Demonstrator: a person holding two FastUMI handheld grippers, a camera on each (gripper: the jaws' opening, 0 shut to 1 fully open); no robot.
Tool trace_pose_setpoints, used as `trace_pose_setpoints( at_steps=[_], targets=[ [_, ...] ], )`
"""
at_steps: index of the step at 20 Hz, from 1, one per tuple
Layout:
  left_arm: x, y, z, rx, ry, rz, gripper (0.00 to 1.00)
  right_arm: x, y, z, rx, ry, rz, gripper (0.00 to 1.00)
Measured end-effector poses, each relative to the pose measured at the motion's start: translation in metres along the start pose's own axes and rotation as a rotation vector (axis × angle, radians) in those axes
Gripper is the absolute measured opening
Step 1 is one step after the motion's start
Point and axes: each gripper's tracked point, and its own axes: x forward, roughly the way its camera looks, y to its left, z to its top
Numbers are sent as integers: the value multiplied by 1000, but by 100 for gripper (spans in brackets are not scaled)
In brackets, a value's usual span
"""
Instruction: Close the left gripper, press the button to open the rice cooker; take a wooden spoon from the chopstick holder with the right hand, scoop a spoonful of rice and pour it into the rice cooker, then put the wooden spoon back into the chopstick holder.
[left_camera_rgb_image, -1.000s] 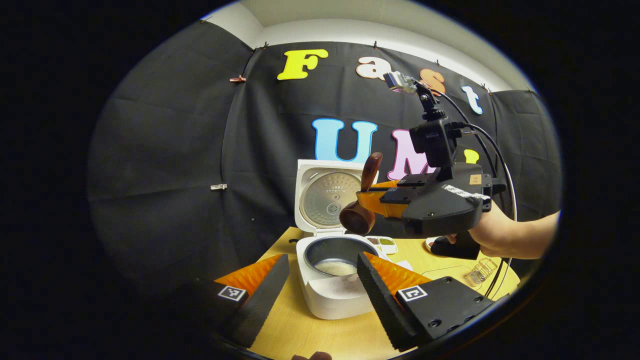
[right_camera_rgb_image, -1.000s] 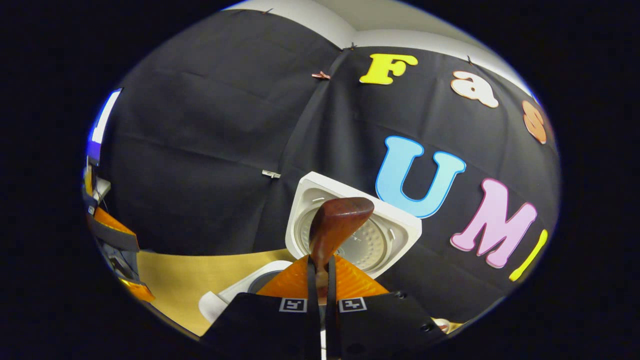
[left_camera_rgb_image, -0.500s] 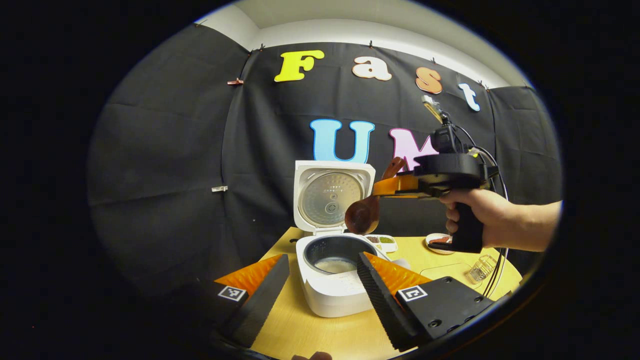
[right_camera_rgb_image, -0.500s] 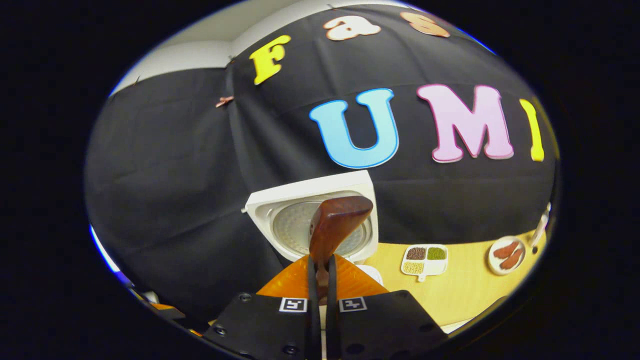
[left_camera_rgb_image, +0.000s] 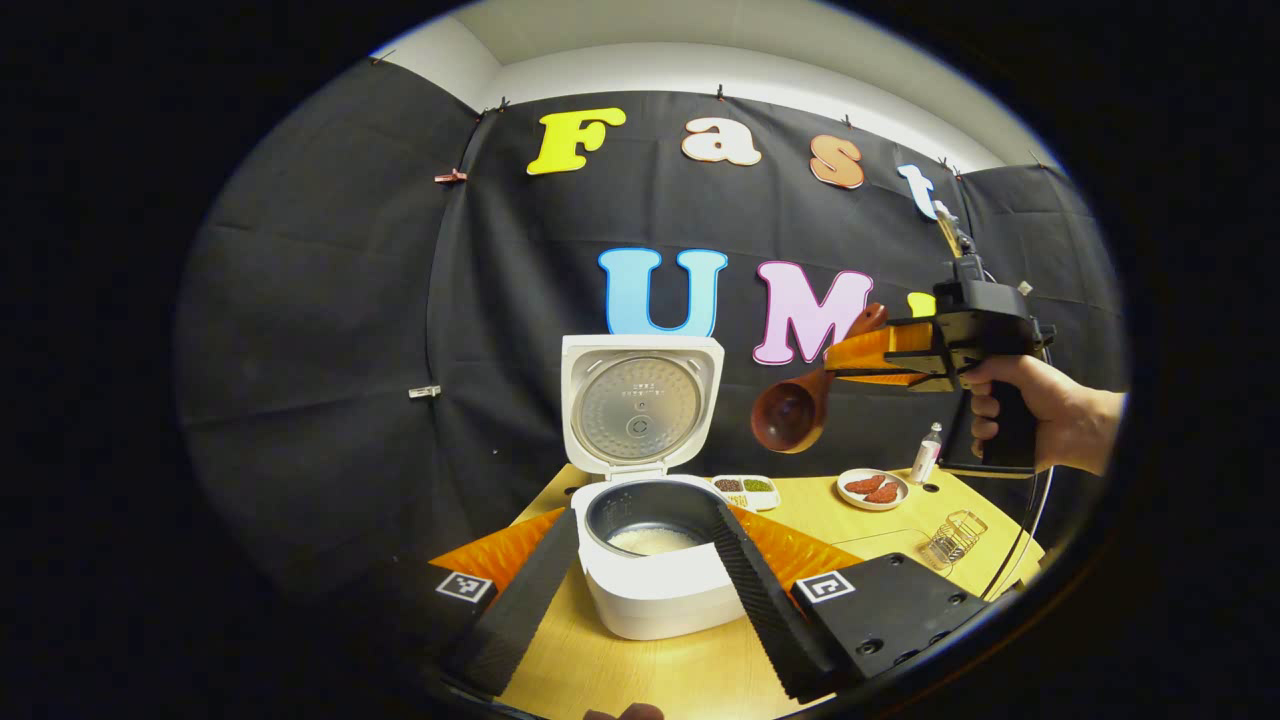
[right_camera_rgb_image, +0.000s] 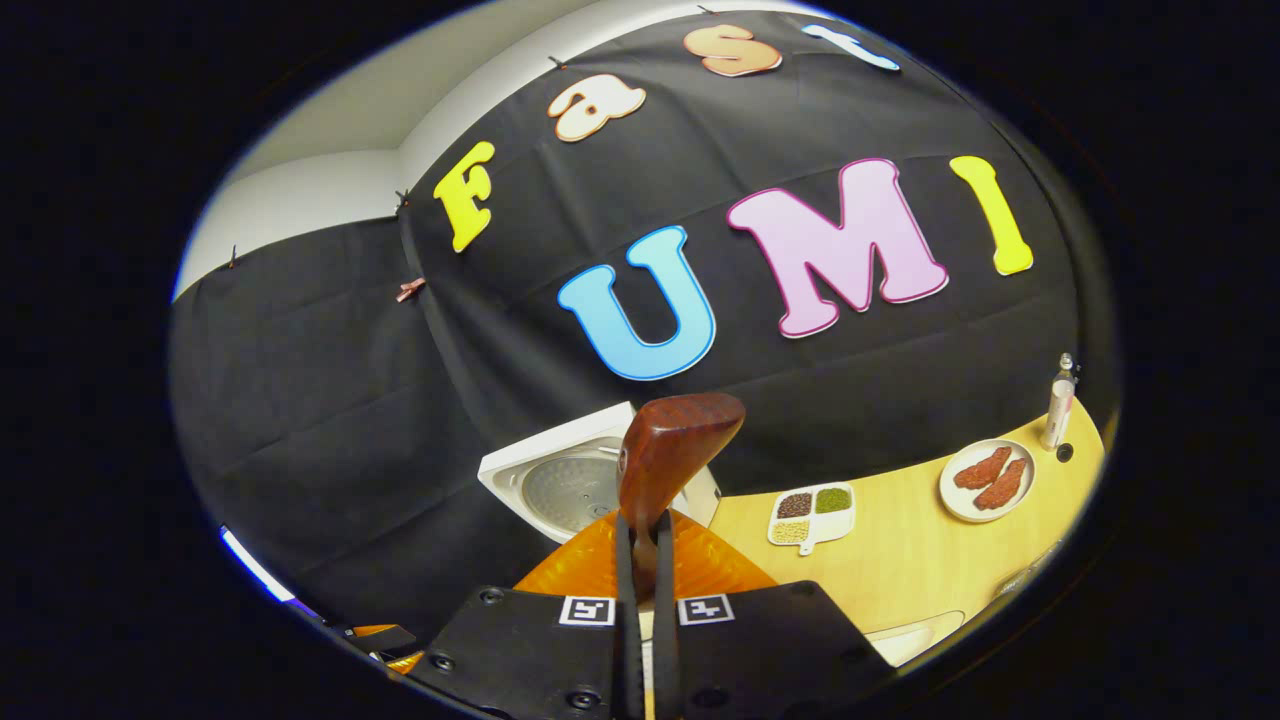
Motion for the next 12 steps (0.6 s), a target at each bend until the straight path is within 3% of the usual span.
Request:
trace_pose_setpoints(
  at_steps=[4, 12],
  targets=[
    [-2, -18, 4, 17, -6, -7, 94, -45, -54, 22, 25, -32, -60, 8],
    [-11, -64, 10, 19, -8, -29, 94, -142, -188, 36, -27, -18, -252, 8]
  ],
)
